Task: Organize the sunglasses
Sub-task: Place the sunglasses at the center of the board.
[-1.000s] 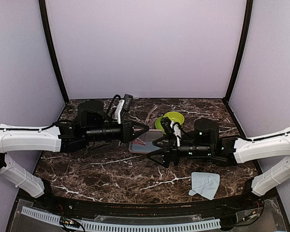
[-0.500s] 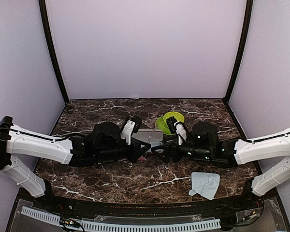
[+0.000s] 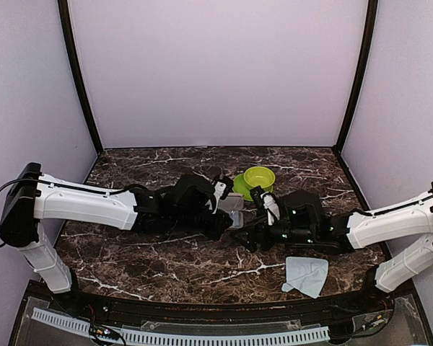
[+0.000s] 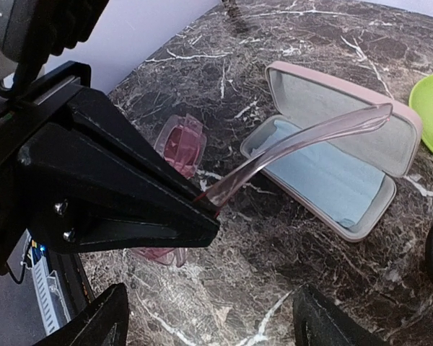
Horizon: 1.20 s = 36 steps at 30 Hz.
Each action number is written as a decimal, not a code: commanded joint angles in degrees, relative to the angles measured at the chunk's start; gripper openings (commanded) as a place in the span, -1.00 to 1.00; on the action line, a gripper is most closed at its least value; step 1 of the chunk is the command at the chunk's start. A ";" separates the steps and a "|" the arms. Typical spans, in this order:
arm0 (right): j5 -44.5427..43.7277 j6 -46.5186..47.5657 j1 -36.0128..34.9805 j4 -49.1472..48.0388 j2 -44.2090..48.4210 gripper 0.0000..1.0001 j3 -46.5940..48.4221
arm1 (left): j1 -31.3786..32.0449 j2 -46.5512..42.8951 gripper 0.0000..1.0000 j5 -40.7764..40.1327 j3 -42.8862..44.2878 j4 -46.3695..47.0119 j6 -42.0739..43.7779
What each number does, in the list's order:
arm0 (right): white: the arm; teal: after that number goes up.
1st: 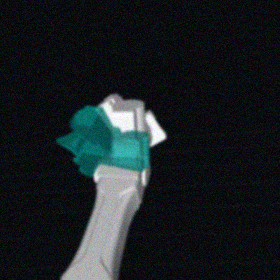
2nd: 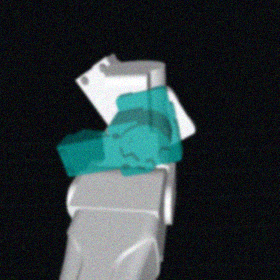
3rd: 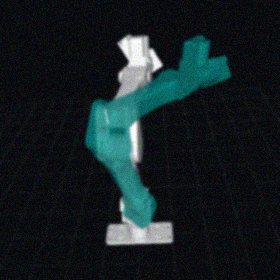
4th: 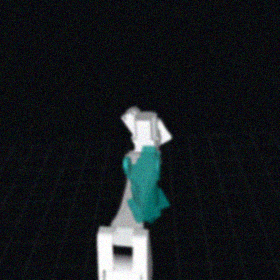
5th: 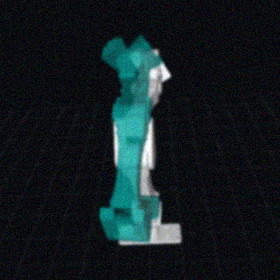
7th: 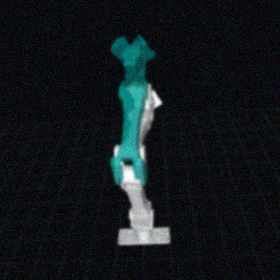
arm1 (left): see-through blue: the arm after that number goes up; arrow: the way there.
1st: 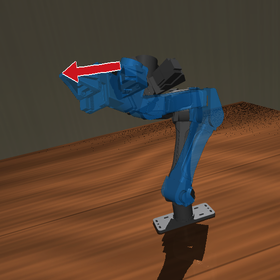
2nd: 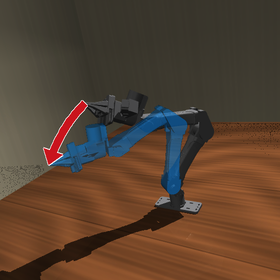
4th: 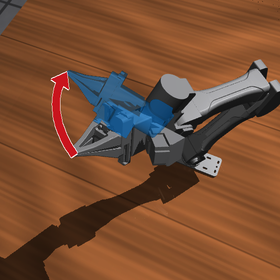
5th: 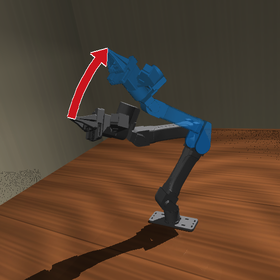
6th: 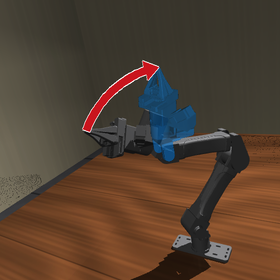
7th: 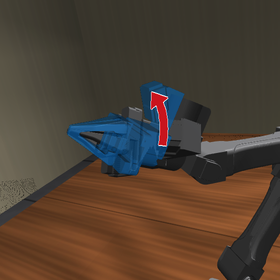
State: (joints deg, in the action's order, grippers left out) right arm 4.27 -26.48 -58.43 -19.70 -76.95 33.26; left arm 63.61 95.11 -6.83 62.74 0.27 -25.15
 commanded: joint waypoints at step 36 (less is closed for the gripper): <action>-1.43 1.05 3.32 2.53 6.35 0.60 -5.99 | -4.45 -2.61 0.33 13.42 4.90 -22.34 12.93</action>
State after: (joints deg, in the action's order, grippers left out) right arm 3.40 -26.85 -55.59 -18.65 -73.14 27.18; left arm 62.81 101.67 3.97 70.30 -20.38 -19.73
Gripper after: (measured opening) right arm 0.793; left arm 0.650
